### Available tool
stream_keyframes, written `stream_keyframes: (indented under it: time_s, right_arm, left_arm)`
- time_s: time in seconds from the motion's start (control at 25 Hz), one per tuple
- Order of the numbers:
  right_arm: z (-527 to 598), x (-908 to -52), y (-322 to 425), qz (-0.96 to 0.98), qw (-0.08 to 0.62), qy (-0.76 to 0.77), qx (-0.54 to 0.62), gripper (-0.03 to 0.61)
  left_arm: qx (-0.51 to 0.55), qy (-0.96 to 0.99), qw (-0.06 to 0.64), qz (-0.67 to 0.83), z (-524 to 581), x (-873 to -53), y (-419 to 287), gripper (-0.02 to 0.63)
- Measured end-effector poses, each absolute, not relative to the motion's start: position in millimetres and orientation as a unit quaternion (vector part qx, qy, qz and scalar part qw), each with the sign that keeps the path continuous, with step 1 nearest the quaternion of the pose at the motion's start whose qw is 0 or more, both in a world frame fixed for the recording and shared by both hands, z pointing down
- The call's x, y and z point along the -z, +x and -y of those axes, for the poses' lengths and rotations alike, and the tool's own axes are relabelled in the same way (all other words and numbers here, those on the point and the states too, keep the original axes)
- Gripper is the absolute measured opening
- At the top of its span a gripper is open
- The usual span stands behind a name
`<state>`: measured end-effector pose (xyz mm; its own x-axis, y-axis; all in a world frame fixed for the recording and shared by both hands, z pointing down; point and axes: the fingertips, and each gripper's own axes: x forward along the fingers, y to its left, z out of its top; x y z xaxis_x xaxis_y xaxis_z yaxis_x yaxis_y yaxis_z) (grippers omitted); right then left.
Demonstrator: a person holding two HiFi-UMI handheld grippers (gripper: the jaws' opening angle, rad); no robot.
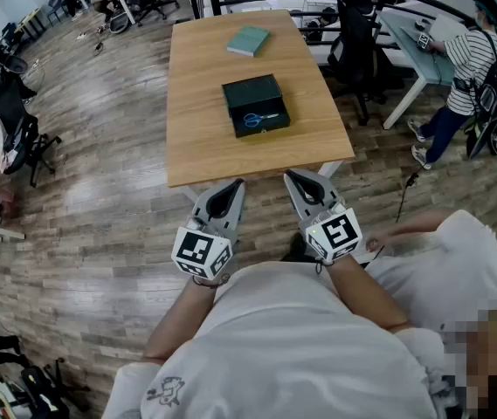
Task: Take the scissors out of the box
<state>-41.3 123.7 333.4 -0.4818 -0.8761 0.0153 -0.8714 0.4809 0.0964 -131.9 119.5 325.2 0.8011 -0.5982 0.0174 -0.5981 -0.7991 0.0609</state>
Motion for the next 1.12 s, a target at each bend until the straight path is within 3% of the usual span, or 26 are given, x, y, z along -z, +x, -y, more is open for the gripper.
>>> stream_keyframes:
  time_s: [0.64,1.12]
  right_arm:
    - [-98,-333,-29,0.856,0.017,0.515,0.026,0.005]
    - [-63,-345,1,0.860,0.027,0.509,0.012,0.074]
  left_arm:
    - [0.000,0.946,0.034,0.323,-103,-328,-128,0.005]
    - [-0.013,0.943,0.041,0.329,-61,-337,-98,0.005]
